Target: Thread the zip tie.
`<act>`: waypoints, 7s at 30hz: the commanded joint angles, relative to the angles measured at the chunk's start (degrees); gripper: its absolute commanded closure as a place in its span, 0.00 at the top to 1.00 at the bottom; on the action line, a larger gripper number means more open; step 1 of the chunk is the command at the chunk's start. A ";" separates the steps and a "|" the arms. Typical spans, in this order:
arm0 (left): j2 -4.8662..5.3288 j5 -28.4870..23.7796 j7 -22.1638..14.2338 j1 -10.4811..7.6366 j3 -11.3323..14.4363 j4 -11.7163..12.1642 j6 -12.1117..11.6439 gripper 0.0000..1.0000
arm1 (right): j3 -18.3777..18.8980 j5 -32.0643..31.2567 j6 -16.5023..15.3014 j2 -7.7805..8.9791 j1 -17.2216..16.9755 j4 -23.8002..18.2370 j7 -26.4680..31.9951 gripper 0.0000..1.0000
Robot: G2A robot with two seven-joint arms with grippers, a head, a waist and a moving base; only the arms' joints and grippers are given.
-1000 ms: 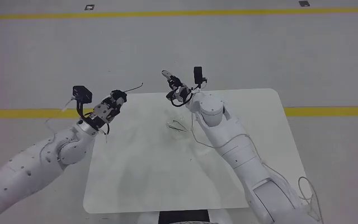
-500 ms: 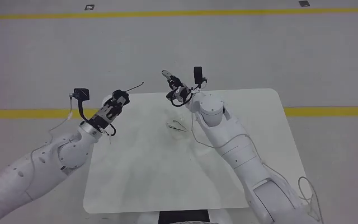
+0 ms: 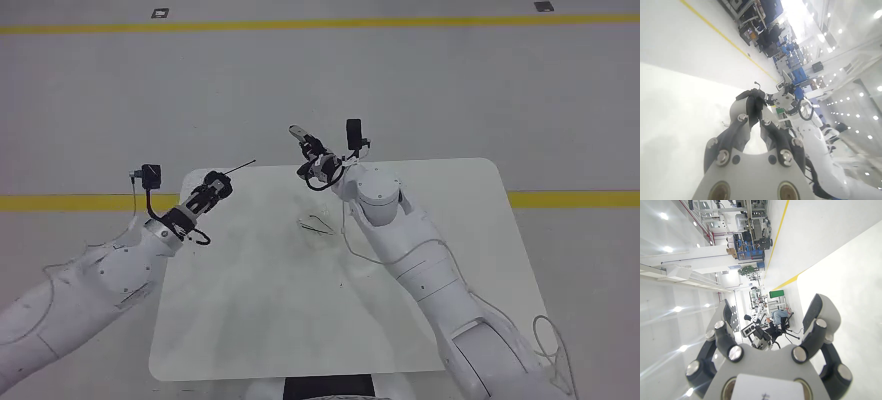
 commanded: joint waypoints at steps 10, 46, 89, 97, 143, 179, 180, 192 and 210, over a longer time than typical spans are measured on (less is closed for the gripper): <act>-0.44 -24.23 -19.64 8.13 -12.77 1.54 0.00 0.00 | 0.00 0.00 0.00 0.00 0.00 0.00 0.00 1.00; -4.61 -47.21 -52.50 11.79 -20.04 12.01 9.96 0.00 | 1.19 31.00 -7.34 -2.40 2.52 16.57 29.38 1.00; -4.61 -47.21 -52.50 11.79 -20.04 12.01 9.96 0.00 | -2.91 34.97 -9.55 -3.90 1.53 17.00 31.52 0.11; -4.61 -47.21 -52.50 11.79 -20.04 12.01 9.96 0.00 | -2.89 34.96 -10.09 -3.92 1.56 17.25 31.79 0.09; -4.61 -47.21 -52.50 11.79 -20.04 12.01 9.96 0.00 | -2.38 33.46 -12.81 -3.50 1.41 17.38 34.02 0.37; -4.61 -47.21 -52.50 11.79 -20.04 12.01 9.96 0.00 | -3.59 34.45 -13.14 -4.35 2.61 19.68 33.98 0.10; -4.61 -47.21 -52.50 11.79 -20.04 12.01 9.96 0.00 | -3.57 34.50 -13.22 -4.36 2.58 19.69 33.95 0.08; -4.61 -47.21 -52.50 11.79 -20.04 12.01 9.96 0.00 | -3.32 34.30 -13.80 -4.33 2.42 19.43 34.06 0.00; -4.61 -47.21 -52.50 11.79 -20.04 12.01 9.96 1.00 | -3.05 31.07 -15.46 -3.96 2.31 18.95 31.43 0.00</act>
